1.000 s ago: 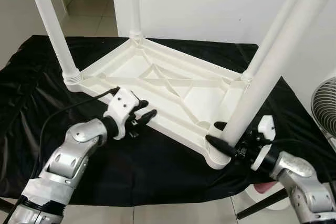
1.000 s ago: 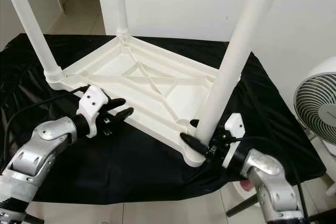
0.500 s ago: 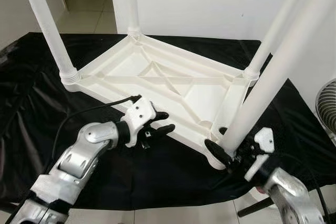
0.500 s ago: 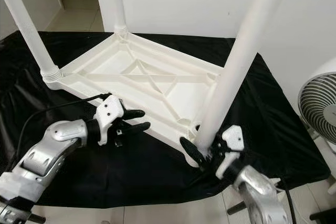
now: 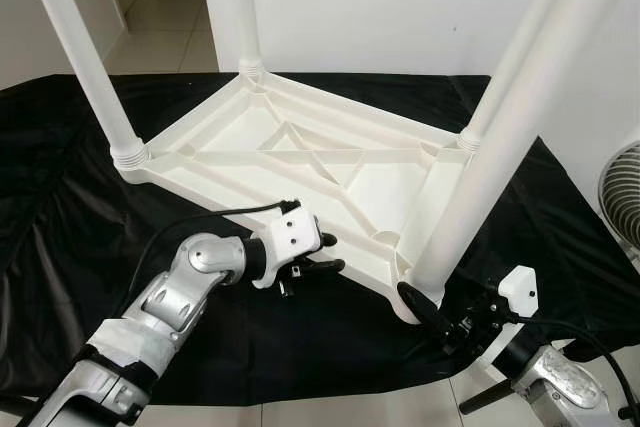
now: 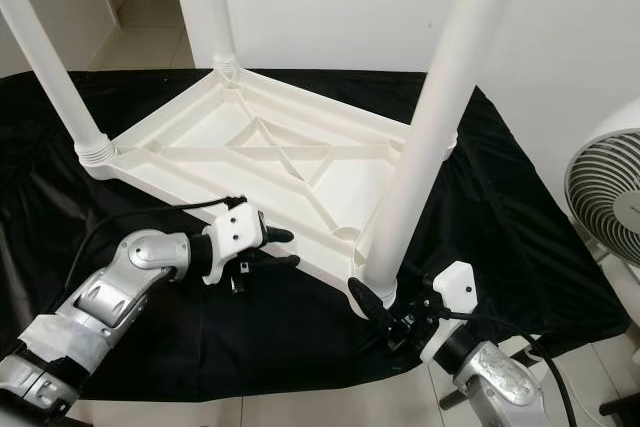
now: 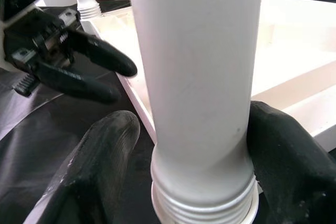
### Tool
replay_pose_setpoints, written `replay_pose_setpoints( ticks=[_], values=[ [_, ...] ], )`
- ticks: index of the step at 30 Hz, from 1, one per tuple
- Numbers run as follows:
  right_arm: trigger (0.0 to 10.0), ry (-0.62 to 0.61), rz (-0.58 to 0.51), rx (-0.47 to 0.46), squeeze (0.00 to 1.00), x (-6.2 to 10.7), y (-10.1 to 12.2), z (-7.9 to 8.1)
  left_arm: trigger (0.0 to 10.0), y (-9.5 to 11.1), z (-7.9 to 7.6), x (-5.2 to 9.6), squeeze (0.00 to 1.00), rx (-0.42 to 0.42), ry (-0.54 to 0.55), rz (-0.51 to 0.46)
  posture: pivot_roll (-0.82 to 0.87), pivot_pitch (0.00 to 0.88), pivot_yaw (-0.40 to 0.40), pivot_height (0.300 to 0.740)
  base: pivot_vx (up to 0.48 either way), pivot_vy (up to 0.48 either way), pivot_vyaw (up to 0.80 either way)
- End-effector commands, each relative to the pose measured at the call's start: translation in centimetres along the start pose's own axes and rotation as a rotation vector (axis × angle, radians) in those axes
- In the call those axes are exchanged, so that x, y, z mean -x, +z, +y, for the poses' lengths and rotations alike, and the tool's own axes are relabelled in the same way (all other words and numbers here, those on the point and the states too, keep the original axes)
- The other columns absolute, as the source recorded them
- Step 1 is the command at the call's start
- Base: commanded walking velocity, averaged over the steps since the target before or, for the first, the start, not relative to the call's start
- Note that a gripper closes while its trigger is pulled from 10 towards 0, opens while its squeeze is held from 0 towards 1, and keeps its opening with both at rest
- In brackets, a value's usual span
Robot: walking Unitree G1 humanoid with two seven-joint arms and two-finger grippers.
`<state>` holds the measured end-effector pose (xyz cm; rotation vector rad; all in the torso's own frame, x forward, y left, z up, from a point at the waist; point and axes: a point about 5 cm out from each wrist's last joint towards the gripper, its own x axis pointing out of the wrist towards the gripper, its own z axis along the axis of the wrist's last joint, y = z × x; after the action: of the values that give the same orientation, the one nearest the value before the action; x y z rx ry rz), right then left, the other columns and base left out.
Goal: Building children table
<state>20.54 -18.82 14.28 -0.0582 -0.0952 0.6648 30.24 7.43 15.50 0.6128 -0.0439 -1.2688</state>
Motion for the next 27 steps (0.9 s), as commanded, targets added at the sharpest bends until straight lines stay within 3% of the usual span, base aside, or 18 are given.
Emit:
replay_pose_setpoints(
  ticks=[1, 14, 19, 27],
  values=[
    [10.0, 0.006, 0.01, 0.004, 0.0, 0.3, 0.0, 0.5, 10.0, -0.5, -0.3, -0.6, 0.0, -0.044, -0.023, 0.031, -0.08, 0.09, 0.05, 0.74, 0.0, 0.0, 0.0],
    [10.0, 0.02, 0.005, -0.017, 0.0, 1.8, 0.5, 2.0, 10.0, -1.2, 1.4, -2.5, 0.0, -0.086, -0.014, 0.088, -0.11, 0.111, 0.08, 0.74, 0.0, 0.0, 0.0],
    [10.0, 0.012, -0.006, 0.035, 0.0, 2.4, 0.7, 2.2, 10.0, -1.6, 1.4, -2.8, 0.0, -0.094, -0.052, 0.117, -0.11, 0.116, 0.086, 0.74, 0.0, 0.0, 0.0],
    [10.0, -0.064, -0.029, 0.034, 0.0, 3.2, 0.5, 2.4, 10.0, -2.3, 1.4, -3.0, 0.0, -0.106, -0.107, 0.159, -0.11, 0.124, 0.101, 0.74, 0.0, 0.0, 0.0]
  ],
)
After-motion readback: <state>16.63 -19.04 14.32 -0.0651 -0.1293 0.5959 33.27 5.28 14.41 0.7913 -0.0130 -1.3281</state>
